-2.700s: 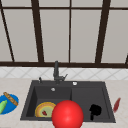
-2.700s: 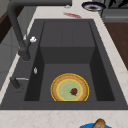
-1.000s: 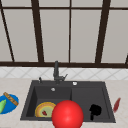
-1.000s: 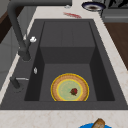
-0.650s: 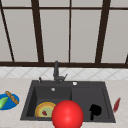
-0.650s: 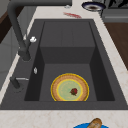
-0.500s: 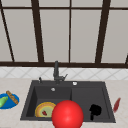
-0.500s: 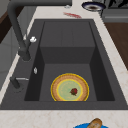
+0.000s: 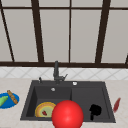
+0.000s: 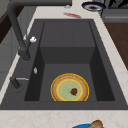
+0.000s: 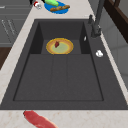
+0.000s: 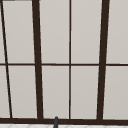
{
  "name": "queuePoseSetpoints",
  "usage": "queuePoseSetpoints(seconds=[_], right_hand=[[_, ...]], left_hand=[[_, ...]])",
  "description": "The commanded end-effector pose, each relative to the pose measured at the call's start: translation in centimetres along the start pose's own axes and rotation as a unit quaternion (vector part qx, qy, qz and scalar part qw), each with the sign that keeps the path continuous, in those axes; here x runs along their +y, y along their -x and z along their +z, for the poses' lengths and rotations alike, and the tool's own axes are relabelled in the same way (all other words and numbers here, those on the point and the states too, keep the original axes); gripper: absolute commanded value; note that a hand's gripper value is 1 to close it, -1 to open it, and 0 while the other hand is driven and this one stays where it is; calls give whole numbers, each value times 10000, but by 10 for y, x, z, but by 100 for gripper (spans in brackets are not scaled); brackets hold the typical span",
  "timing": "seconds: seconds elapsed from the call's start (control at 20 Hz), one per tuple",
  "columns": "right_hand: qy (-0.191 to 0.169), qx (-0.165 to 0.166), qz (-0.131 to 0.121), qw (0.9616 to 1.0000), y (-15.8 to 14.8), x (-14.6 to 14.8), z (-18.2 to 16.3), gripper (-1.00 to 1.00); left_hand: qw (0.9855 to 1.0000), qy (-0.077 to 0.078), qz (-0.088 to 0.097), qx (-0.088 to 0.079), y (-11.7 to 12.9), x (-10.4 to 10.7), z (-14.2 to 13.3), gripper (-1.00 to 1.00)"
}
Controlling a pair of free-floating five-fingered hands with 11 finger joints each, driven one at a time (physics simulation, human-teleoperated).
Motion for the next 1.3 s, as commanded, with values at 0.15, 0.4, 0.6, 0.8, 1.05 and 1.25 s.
queuePoseSetpoints(seconds=[0.15, 0.4, 0.6, 0.8, 1.05, 1.25], right_hand=[[0, 0, 0, 10000, 0, 0, 0, 0], [0, 0, 0, 10000, 0, 0, 0, 0], [0, 0, 0, 10000, 0, 0, 0, 0], [0, 0, 0, 10000, 0, 0, 0, 0], [0, 0, 0, 10000, 0, 0, 0, 0], [0, 0, 0, 10000, 0, 0, 0, 0]], left_hand=[[9997, 12, 211, -74, 2, -11, 26, -100], [9990, 146, 385, -184, -6, 9, 52, -100], [9991, 131, 363, -159, -16, 31, 54, -100], [9989, 183, 417, -144, -26, 56, 43, -100], [9983, 184, 542, 57, -31, 84, 28, -100], [9988, 121, 437, 163, -36, 102, 10, -100]])
